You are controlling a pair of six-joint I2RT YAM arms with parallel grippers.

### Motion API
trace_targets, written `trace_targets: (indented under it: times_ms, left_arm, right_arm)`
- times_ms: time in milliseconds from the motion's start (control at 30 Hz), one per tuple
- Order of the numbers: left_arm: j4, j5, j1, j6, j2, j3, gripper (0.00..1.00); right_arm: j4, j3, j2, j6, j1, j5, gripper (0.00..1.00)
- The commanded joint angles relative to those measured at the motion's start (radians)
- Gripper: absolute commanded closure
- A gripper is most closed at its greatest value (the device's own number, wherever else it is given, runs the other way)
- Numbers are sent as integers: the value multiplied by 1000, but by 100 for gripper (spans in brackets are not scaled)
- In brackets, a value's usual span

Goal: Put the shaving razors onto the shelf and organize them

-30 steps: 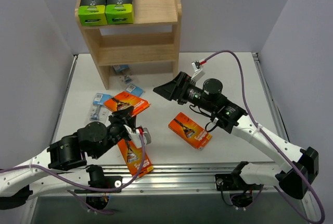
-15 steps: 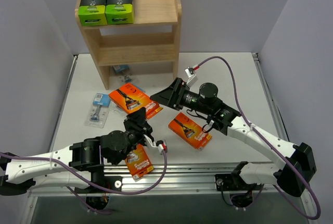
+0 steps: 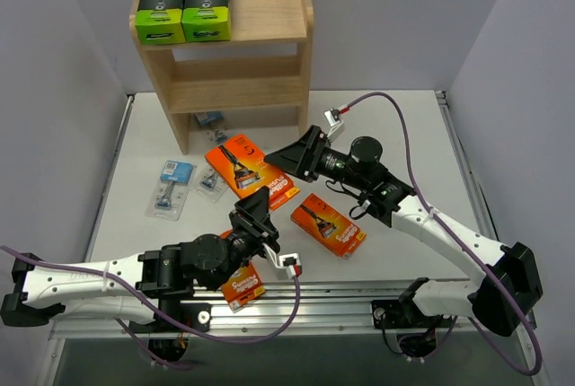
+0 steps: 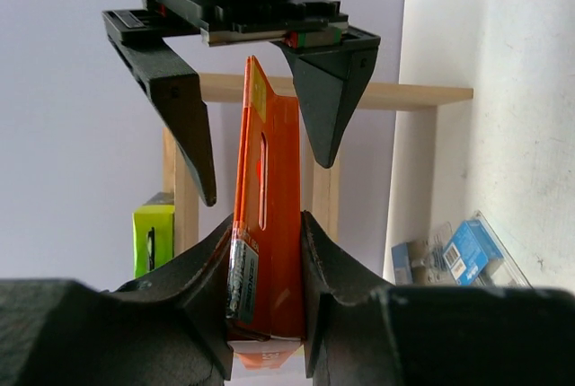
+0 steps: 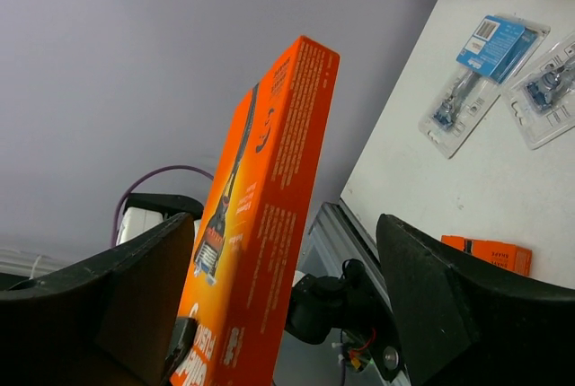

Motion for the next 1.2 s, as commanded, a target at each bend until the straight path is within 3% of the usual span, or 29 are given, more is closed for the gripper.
trace_targets:
  times_ms: [0,167,400,700,833,900,1067,1167]
  left_arm:
    - [135,40,-12,59,-8,4,98]
    - [153,111,-23,70,-24,-5,98]
    - [141,174,-24,78,-17,-32,98]
    - [148,191,-23,102,-12,-53,97]
    - [147,183,-24,101,-15,-64,89]
    - [148,175,-24,96,-21,-70,83]
    - [156,148,-24,68,-41,-71,67]
    - [179,117,-23,48,-49,-73,65]
  right_arm:
    - [92,36,10,20,-21,-68,23]
    - [130,31,9,38,-38,-101,30]
    - [187,30,35,84,-55,-174,54]
    - [311,7,58,162,-64,-259,75]
    - [313,5,50,168,-69,-271,88]
    - [313,2,42,172,-73,-272,100]
    - [279,-18,4,173,-87,-242,100]
    - [276,-34,-16,184,-96,-208,100]
